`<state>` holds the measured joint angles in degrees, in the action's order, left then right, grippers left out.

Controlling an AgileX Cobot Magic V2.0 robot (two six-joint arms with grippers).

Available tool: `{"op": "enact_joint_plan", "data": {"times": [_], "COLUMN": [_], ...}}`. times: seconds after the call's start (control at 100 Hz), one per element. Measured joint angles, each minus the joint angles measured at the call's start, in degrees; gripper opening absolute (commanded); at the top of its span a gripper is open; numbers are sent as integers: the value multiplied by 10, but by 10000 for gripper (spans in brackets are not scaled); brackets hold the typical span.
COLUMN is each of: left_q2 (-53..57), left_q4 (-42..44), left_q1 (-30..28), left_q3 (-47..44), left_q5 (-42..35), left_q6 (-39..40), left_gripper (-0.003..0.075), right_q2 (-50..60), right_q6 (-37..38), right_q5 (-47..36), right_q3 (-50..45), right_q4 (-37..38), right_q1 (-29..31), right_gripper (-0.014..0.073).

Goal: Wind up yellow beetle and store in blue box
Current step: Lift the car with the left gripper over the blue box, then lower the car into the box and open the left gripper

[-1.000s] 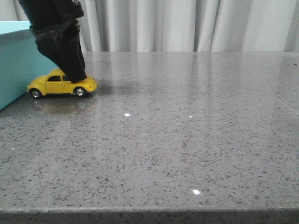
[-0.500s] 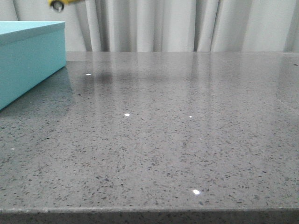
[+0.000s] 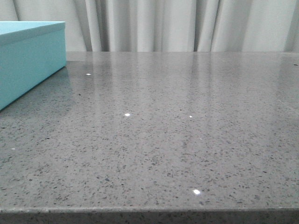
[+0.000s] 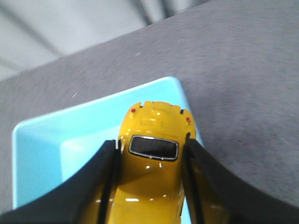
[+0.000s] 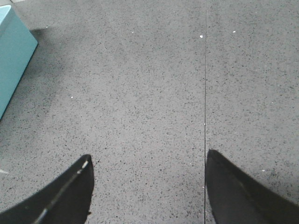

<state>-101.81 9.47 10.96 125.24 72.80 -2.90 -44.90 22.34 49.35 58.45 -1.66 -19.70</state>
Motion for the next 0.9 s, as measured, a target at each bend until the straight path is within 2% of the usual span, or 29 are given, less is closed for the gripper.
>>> {"op": "enact_joint_plan", "data": {"times": [0.14, 0.37, 0.61, 0.9], "left_q2": [0, 0, 0, 0], "left_q4": [-3, -50, -55, -57], "left_q1": [-51, -104, -121, -122], "left_q3": [-33, -143, -262, -326], "left_q5": [0, -2, -35, -86], "left_q6": [37, 46, 62, 63], "left_gripper": [81, 81, 81, 87], "right_q2": [0, 0, 0, 0], "right_q6": [0, 0, 0, 0], "right_q5": [0, 0, 0, 0], "right_q3": [0, 0, 0, 0], "right_q4": [-2, -4, -4, -11], "right_q1": [0, 0, 0, 0], "right_gripper": [507, 507, 507, 507]}}
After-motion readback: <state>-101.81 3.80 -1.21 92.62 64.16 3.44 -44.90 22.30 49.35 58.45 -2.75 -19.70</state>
